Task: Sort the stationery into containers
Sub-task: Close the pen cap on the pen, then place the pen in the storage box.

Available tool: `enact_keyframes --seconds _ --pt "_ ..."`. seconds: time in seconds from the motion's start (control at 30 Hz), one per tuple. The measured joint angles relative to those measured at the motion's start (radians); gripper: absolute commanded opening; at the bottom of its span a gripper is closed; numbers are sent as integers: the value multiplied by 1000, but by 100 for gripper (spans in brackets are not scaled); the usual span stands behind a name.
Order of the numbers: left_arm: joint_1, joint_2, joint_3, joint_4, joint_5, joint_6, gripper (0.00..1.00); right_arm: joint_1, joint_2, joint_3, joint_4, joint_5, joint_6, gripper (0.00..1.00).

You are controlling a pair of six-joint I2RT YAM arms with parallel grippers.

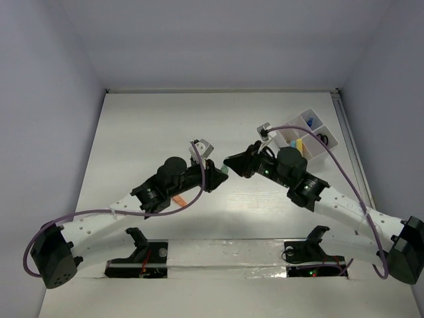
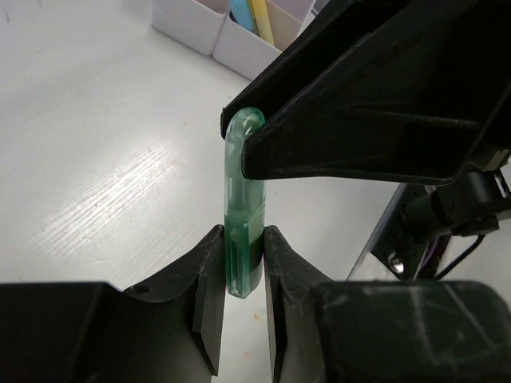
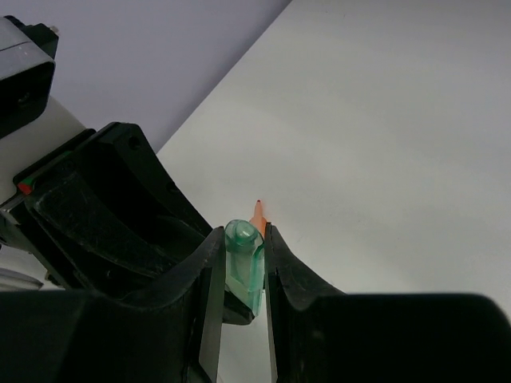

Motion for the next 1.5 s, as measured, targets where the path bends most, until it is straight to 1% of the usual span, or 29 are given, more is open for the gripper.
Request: enact_keyframes --seconds 0.17,0.43,0.6,0.8,0.83,0.87,0.93,0.97,1.0,1.03,1.1,1.17,1.2,1.3,1.4,1.5 --pt "35 9 21 -80 77 -28 0 18 5 -103 132 31 69 0" --pt "66 27 72 -244 103 -60 0 94 78 -166 282 117 134 0" --pt "78 27 85 -259 125 -76 0 102 68 -184 312 142 164 0" --pt "79 -7 76 -182 204 -115 0 116 -41 -201 292 175 207 0" --pt "80 -23 55 -136 216 -129 0 119 -61 -196 277 179 210 7" --pt "80 -41 33 -99 226 -140 0 124 -84 -187 250 179 211 9" --pt "81 -86 -18 -22 241 -163 0 133 -111 -163 196 173 209 19" --pt "81 -108 -44 13 241 -170 0 134 -121 -148 164 166 209 26" --pt "82 -130 -71 44 240 -178 0 134 -128 -135 139 156 209 36" --pt "83 -151 -95 71 239 -185 0 134 -132 -122 114 141 209 41" --pt "101 -187 -125 148 167 -193 0 147 -138 -112 5 66 201 53" --pt "133 -219 -128 230 106 -203 0 162 -136 -114 -108 6 191 59" --pt "142 -236 -130 269 84 -208 0 163 -137 -115 -155 -23 188 65" --pt "143 -262 -151 364 68 -222 0 143 -150 -113 -237 -83 175 71" --pt "143 -264 -189 416 80 -239 0 105 -159 -89 -273 -126 157 72" --pt "143 -254 -229 436 114 -257 0 37 -158 -32 -291 -179 121 72"
